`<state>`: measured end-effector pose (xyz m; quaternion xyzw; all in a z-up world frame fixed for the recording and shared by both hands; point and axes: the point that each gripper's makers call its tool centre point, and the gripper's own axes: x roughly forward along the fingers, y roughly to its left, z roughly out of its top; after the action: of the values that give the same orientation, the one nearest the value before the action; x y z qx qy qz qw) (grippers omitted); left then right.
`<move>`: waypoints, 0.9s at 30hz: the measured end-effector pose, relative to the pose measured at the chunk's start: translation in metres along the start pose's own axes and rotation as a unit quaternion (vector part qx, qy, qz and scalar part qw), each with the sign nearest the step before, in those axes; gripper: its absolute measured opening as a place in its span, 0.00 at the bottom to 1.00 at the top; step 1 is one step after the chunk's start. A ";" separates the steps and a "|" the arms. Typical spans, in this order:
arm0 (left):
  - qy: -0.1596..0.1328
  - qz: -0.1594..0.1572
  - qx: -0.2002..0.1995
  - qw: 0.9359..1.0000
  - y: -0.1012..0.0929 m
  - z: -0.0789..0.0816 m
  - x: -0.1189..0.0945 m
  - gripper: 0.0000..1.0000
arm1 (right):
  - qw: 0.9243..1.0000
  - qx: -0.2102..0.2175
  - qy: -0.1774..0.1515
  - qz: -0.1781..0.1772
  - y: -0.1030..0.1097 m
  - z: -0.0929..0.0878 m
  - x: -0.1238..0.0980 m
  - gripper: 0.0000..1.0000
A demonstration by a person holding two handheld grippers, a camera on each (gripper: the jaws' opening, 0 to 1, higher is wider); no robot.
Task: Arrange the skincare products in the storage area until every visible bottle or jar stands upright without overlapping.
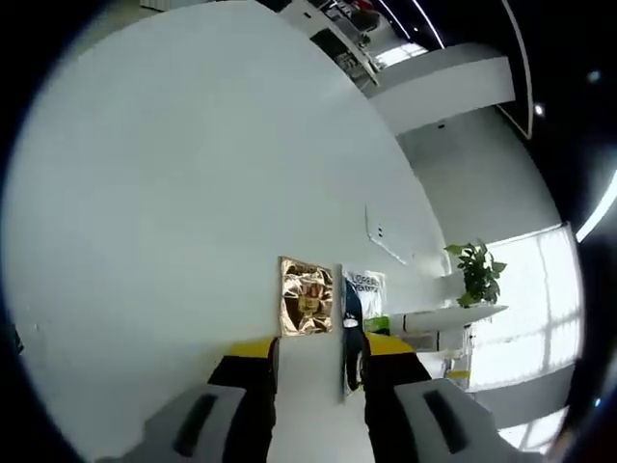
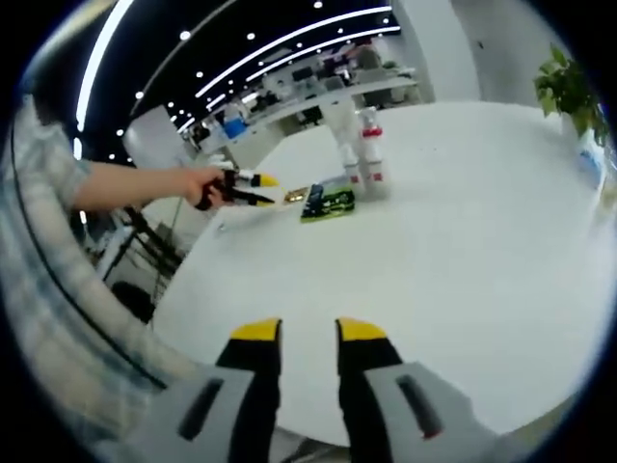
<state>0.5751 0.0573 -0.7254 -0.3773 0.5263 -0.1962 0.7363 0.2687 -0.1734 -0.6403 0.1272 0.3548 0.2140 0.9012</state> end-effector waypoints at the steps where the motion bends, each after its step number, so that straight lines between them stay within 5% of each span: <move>1: 0.000 0.002 0.012 1.000 0.001 0.002 -0.005 0.38 | 1.000 -0.001 0.000 0.003 0.003 -0.002 0.001 0.20; 7: -0.032 0.039 0.088 0.995 0.021 0.019 -0.052 0.44 | 1.000 -0.008 0.002 0.014 0.013 -0.009 0.002 0.21; 10: -0.049 0.081 0.144 0.985 0.043 0.033 -0.076 0.46 | 1.000 -0.008 0.002 0.016 0.015 -0.010 0.001 0.22; 13: -0.028 0.126 0.187 0.974 0.071 0.035 -0.096 0.56 | 1.000 -0.008 0.002 0.017 0.017 -0.012 0.000 0.22; 16: 0.006 0.178 0.244 0.953 0.096 0.034 -0.111 0.67 | 1.000 -0.007 0.004 0.019 0.020 -0.015 -0.001 0.22; 19: 0.054 0.213 0.320 0.921 0.114 0.029 -0.121 0.72 | 1.000 -0.005 0.007 0.022 0.023 -0.018 0.000 0.22; 21: 0.089 0.236 0.380 0.890 0.125 0.024 -0.127 0.73 | 1.000 -0.010 0.012 0.024 0.026 -0.021 0.001 0.22; 22: 0.094 0.238 0.391 0.884 0.126 0.023 -0.127 0.73 | 1.000 -0.010 0.013 0.024 0.026 -0.021 0.001 0.22; 23: 0.108 0.241 0.414 0.871 0.130 0.019 -0.128 0.73 | 1.000 -0.011 0.015 0.025 0.028 -0.021 0.001 0.22; 24: 0.112 0.242 0.417 0.869 0.132 0.019 -0.128 0.73 | 1.000 -0.012 0.015 0.025 0.028 -0.021 0.001 0.22; 27: 0.146 0.258 0.458 0.838 0.145 0.013 -0.129 0.72 | 0.999 -0.017 0.018 0.026 0.030 -0.019 0.002 0.23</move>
<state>0.5238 0.2429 -0.7525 0.1854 0.5559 -0.2709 0.7637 0.2474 -0.1443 -0.6437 0.1177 0.3638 0.2457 0.8908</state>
